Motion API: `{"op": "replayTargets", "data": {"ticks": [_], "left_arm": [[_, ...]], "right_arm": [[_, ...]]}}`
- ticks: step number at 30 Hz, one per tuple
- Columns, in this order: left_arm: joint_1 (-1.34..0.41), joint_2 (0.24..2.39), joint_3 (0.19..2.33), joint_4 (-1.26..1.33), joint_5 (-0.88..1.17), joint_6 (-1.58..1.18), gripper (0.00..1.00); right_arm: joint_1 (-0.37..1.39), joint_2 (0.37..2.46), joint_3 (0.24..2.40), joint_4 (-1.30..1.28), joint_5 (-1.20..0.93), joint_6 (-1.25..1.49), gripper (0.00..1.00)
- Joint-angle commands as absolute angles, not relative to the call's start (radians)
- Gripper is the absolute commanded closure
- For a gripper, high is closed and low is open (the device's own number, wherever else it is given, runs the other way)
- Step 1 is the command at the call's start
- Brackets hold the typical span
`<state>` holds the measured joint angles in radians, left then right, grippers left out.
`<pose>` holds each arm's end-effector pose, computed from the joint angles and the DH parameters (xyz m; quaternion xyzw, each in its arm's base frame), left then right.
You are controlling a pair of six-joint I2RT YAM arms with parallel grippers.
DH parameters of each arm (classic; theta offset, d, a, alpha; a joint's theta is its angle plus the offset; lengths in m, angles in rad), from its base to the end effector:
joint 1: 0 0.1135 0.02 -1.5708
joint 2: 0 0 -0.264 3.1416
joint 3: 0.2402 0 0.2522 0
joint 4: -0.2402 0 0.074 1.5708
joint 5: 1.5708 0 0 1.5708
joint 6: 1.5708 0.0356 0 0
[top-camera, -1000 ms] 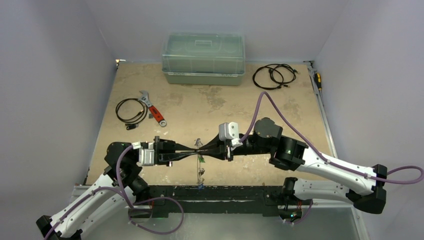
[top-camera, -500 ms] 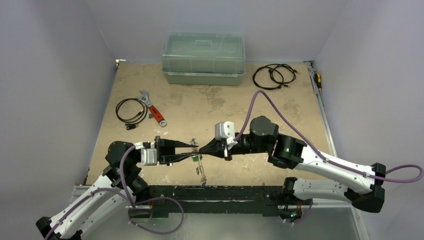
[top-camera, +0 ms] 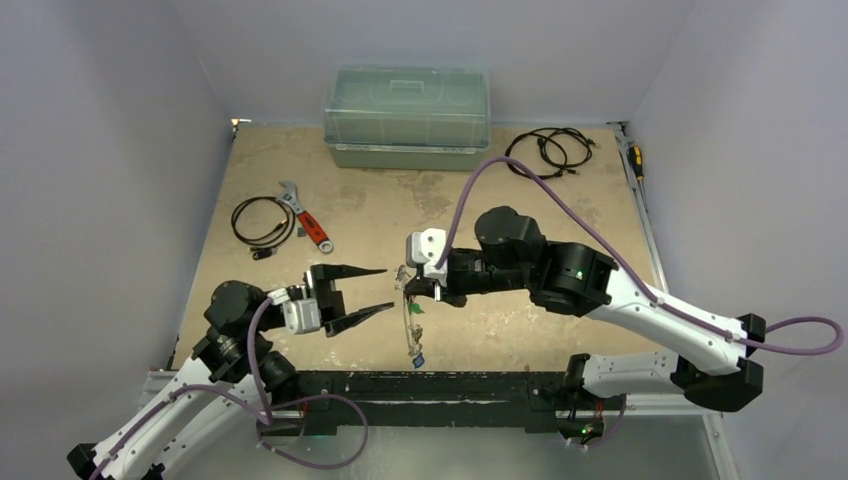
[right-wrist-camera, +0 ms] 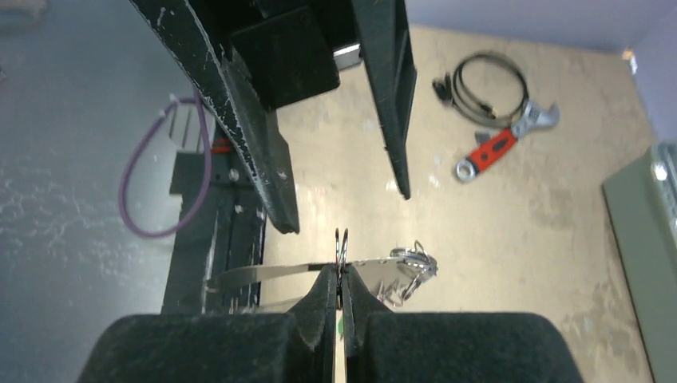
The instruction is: Put the keys on the keyring
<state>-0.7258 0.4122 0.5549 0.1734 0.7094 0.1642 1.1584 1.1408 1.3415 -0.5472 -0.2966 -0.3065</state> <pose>0.0654 -0.0891 0.3449 0.4907 0.3758 -0.4063 0.6730 0.0865 0.2237 0.4244 -0.6044 0.5451 0.3449 0.4676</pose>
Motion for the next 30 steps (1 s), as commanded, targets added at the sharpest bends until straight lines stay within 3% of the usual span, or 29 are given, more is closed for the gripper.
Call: {"op": "replayTargets", "data": {"ticks": [1,15,30], "left_arm": [[-0.722,0.46,0.599,0.1,0.589,0.214,0.48],[-0.722,0.514,0.567,0.121,0.499,0.169,0.46],[-0.722,0.555,0.542,0.161,0.668,0.112,0.45]], "right_arm": [[1.163,1.212,1.47,-0.755,-0.222,-0.345,1.0],[1.164,1.324,1.475,-0.909,-0.053,-0.269,1.0],[1.166,1.225,1.452,-0.837,-0.153,-0.303,1.0]]}}
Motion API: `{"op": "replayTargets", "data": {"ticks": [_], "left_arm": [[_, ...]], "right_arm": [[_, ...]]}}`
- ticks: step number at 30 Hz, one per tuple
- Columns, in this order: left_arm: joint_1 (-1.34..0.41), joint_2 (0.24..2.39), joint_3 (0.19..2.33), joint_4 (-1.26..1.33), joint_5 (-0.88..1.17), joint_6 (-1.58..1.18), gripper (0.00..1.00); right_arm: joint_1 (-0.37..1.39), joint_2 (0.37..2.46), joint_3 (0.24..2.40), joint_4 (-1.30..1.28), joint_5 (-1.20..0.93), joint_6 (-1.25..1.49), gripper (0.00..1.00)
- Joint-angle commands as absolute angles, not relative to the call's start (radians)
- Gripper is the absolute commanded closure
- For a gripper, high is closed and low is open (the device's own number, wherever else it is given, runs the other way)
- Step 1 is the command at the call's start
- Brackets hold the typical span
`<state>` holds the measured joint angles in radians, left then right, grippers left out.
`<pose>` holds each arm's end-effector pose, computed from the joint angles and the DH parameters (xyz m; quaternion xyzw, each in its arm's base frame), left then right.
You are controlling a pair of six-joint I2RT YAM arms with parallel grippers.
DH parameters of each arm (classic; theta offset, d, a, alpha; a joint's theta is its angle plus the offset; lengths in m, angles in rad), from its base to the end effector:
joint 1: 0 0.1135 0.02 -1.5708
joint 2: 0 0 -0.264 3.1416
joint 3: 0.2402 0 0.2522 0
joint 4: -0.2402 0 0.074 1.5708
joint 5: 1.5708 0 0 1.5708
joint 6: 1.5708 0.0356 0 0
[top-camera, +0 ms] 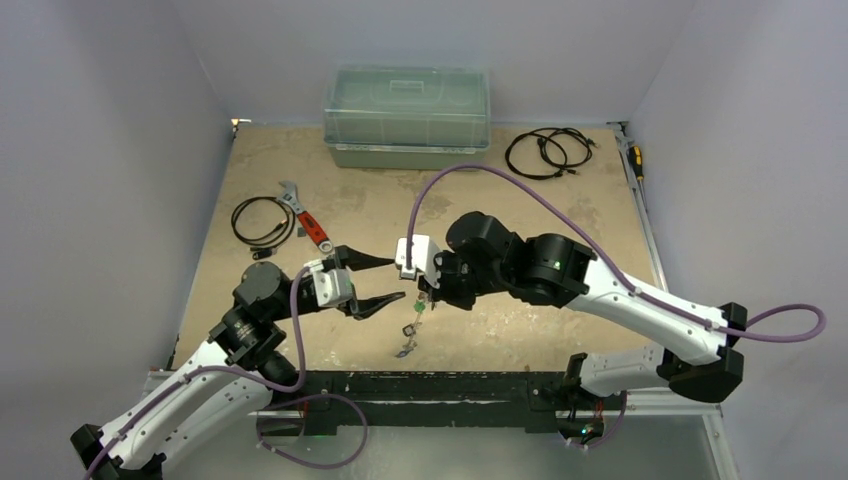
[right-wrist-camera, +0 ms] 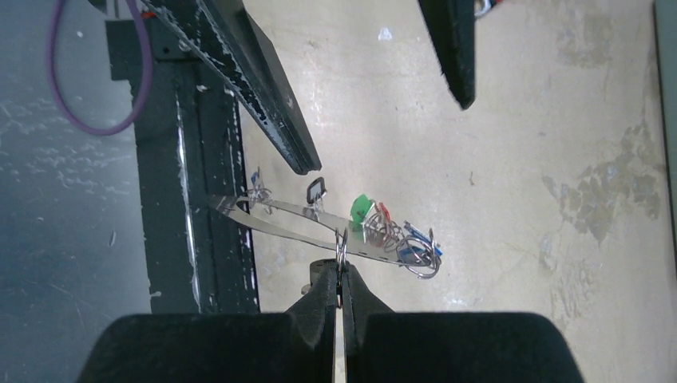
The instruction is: Put the keys on the keyring
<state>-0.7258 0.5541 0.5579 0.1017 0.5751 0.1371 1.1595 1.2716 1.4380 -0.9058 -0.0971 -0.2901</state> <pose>0.0945 -0.1097 0.3243 0.4597 0.4944 -0.3883 0.6272 0.0987 0.2348 0.3918 -0.6205 0.6711 0.2101 0.3471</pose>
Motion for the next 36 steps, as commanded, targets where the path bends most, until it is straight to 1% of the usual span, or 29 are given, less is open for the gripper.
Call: {"op": "replayTargets", "data": {"ticks": [1,5,7,8,11,19,25,34,35,36], "left_arm": [[-0.722,0.56,0.539,0.17,0.693,0.112,0.46],[-0.723,0.603,0.529,0.225,0.81,0.072,0.51],[-0.724,0.619,0.526,0.257,0.83,0.052,0.59],[-0.723,0.624,0.521,0.276,0.839,0.039,0.61],[-0.728,0.641,0.507,0.319,0.857,0.008,0.63],[-0.742,0.664,0.509,0.324,0.851,0.009,0.66],[-0.752,0.668,0.508,0.317,0.848,0.008,0.73],[-0.757,0.696,0.514,0.291,0.83,0.008,0.78],[-0.758,0.697,0.515,0.29,0.831,0.008,0.8],[-0.759,0.696,0.516,0.291,0.832,0.008,0.84]], "right_arm": [[1.167,1.223,1.452,-0.835,-0.157,-0.304,1.0],[1.173,1.22,1.451,-0.83,-0.174,-0.307,1.0],[1.176,1.222,1.452,-0.826,-0.189,-0.308,1.0],[1.179,1.224,1.453,-0.824,-0.195,-0.31,1.0],[1.184,1.232,1.456,-0.821,-0.202,-0.311,1.0],[1.193,1.259,1.466,-0.819,-0.213,-0.319,1.0],[1.196,1.27,1.478,-0.819,-0.213,-0.322,1.0],[1.204,1.278,1.488,-0.818,-0.216,-0.325,1.0],[1.205,1.278,1.488,-0.816,-0.219,-0.327,1.0],[1.206,1.278,1.488,-0.816,-0.219,-0.327,1.0]]}}
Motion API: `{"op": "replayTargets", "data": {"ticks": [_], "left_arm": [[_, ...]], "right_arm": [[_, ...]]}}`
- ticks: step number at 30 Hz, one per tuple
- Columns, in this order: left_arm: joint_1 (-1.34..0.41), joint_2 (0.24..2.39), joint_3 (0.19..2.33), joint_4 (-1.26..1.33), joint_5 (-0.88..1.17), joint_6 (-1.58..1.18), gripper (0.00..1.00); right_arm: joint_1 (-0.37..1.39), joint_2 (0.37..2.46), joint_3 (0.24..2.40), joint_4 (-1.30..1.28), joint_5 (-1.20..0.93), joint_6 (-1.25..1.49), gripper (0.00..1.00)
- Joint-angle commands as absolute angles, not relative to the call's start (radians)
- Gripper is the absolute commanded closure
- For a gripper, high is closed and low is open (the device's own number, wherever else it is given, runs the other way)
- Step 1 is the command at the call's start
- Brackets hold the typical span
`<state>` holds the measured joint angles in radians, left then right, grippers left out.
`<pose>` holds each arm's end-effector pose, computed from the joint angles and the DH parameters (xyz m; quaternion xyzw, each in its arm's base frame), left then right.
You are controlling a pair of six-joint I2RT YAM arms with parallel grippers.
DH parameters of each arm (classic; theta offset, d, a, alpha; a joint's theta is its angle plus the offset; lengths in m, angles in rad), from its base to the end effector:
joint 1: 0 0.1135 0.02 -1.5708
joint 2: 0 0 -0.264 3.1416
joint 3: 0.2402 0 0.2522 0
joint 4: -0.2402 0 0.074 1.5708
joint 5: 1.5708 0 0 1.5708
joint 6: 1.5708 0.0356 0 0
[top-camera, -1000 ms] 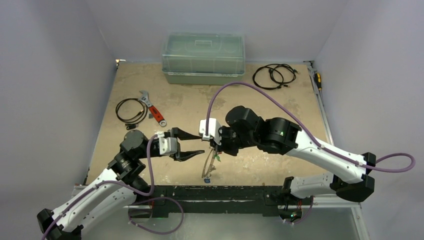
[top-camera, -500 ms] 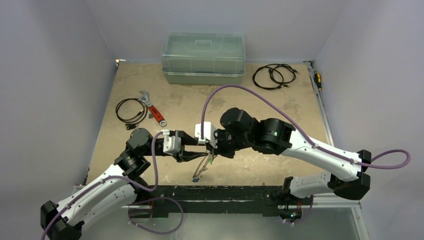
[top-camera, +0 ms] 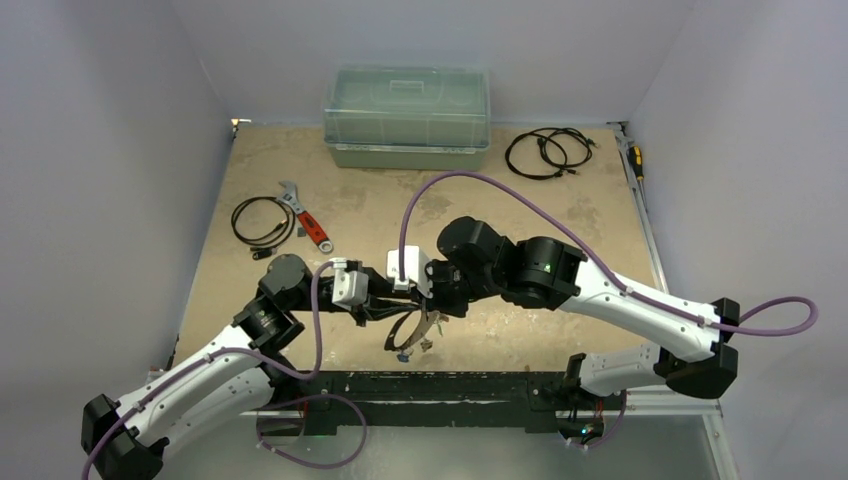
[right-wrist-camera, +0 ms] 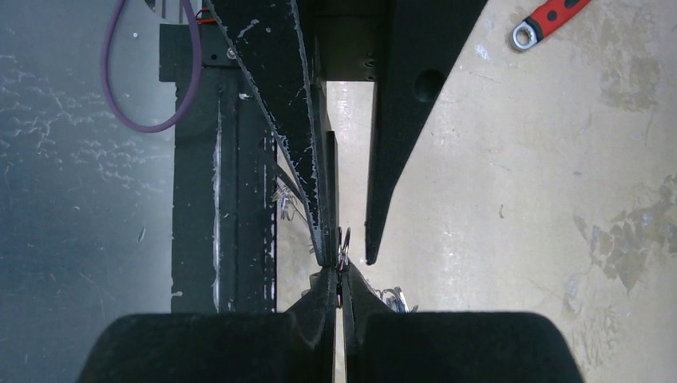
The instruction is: Put the keys on the keyring
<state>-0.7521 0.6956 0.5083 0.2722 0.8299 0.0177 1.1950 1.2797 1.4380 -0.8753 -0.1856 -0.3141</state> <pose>0.1039 -0.1332 0.3043 0.5076 0.4623 -0.4965 0.5311 0.0889 0.2432 0.3926 -0.6488 0.6341 0.2521 0.3370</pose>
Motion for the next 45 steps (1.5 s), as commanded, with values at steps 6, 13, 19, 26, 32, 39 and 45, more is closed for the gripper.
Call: {"op": "replayTargets", "data": {"ticks": [6,13,19,26,32,39,45], "left_arm": [[-0.764,0.685,0.514,0.314,0.851,-0.019,1.0],[-0.765,0.609,0.531,0.291,0.758,-0.005,1.0],[-0.76,0.589,0.548,0.31,0.722,0.011,1.0],[-0.759,0.538,0.523,0.377,0.72,-0.034,1.0],[-0.759,0.515,0.512,0.406,0.739,-0.047,1.0],[-0.758,0.51,0.508,0.419,0.754,-0.057,1.0],[-0.759,0.511,0.508,0.423,0.758,-0.058,1.0]], "right_arm": [[1.212,1.286,1.491,-0.808,-0.229,-0.33,1.0],[1.212,1.2,1.418,-0.654,-0.117,-0.31,0.51],[1.212,1.026,1.26,-0.421,-0.077,-0.262,0.48],[1.21,0.915,1.108,-0.254,-0.148,-0.23,0.5],[1.203,0.933,1.065,-0.208,-0.166,-0.219,0.54],[1.184,0.959,1.059,-0.179,-0.22,-0.216,0.6],[1.184,0.982,1.073,-0.185,-0.278,-0.215,0.64]]}}
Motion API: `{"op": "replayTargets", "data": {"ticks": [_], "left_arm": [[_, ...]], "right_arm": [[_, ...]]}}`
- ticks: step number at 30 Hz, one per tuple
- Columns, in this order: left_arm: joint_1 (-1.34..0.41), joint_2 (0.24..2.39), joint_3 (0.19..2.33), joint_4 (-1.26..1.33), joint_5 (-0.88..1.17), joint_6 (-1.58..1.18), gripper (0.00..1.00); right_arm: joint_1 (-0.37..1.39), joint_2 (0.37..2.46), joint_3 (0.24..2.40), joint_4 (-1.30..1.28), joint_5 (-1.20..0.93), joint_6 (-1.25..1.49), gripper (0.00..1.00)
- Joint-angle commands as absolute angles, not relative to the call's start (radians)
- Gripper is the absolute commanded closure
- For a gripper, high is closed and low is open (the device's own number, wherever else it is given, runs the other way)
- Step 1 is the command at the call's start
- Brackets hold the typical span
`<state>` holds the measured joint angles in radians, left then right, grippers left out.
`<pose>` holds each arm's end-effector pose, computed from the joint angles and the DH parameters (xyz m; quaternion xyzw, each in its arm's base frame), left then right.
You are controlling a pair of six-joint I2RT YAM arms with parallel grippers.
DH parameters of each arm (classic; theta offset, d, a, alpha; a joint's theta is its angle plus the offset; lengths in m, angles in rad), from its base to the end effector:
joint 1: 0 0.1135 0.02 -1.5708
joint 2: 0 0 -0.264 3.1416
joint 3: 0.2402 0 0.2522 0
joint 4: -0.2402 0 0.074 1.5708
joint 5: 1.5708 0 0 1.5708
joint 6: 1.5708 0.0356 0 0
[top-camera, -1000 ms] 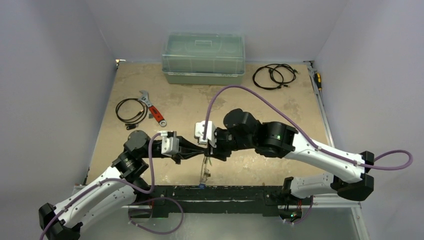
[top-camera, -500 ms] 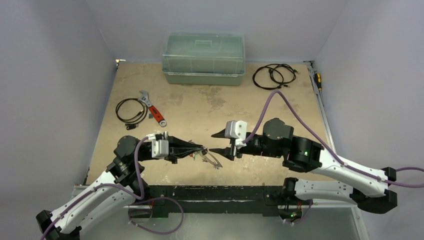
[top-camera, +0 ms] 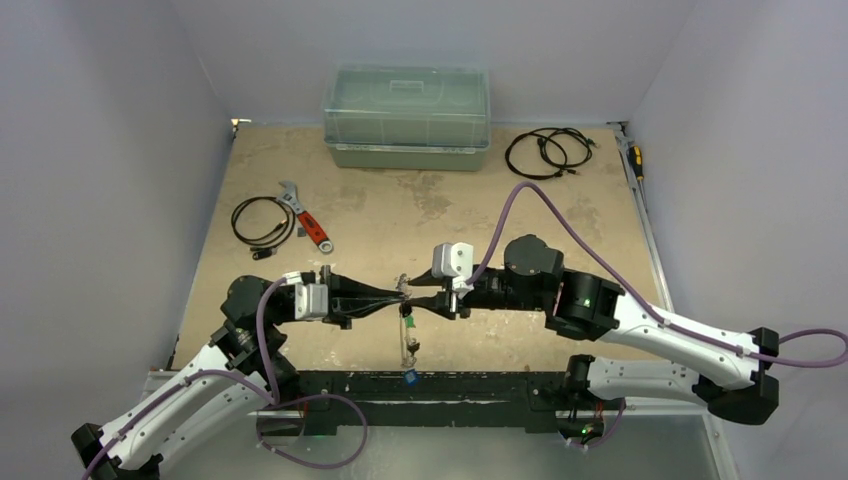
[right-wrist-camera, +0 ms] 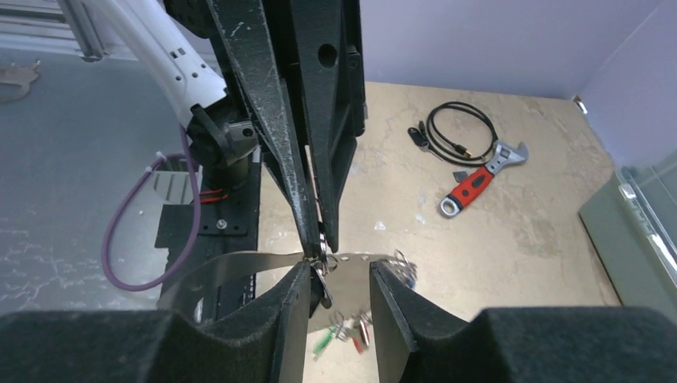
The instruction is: Put the keys on the keyring
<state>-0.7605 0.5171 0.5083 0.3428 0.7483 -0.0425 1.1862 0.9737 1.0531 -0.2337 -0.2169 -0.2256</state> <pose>0.0779 -0.1075 0.3347 0.4684 0.4006 -0.4914 0.6153 0.0749 0.2054 0.3943 -0.5434 0.5289 0.3717 0.5355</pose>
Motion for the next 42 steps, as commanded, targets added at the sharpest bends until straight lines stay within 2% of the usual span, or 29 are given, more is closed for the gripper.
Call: {"op": "replayTargets", "data": {"ticks": [1,9,14,17,20,26,30,32,35,42], "left_arm": [[-0.758,0.511,0.507,0.423,0.754,-0.06,1.0],[-0.757,0.51,0.506,0.426,0.747,-0.061,1.0],[-0.756,0.499,0.503,0.429,0.736,-0.064,1.0],[-0.755,0.496,0.502,0.432,0.732,-0.064,1.0],[-0.755,0.491,0.501,0.433,0.729,-0.065,1.0],[-0.756,0.491,0.524,0.325,0.753,0.023,1.0],[-0.755,0.509,0.567,0.222,0.773,0.084,0.59],[-0.756,0.513,0.579,0.18,0.773,0.112,0.5],[-0.756,0.519,0.584,0.148,0.785,0.139,0.48],[-0.756,0.579,0.584,0.12,0.823,0.147,0.55]], "right_arm": [[1.184,0.984,1.076,-0.188,-0.285,-0.215,0.65],[1.184,1.005,1.075,-0.18,-0.295,-0.219,0.77],[1.184,1.016,1.07,-0.166,-0.289,-0.221,0.79],[1.184,1.017,1.066,-0.156,-0.287,-0.219,0.87],[1.184,1.022,1.066,-0.154,-0.284,-0.219,1.0],[1.185,1.057,1.134,-0.259,-0.269,-0.231,1.0],[1.184,1.127,1.258,-0.487,-0.167,-0.27,1.0],[1.184,1.149,1.296,-0.565,-0.141,-0.278,1.0],[1.185,1.16,1.326,-0.633,-0.118,-0.281,1.0],[1.185,1.188,1.376,-0.739,-0.098,-0.294,1.0]]}}
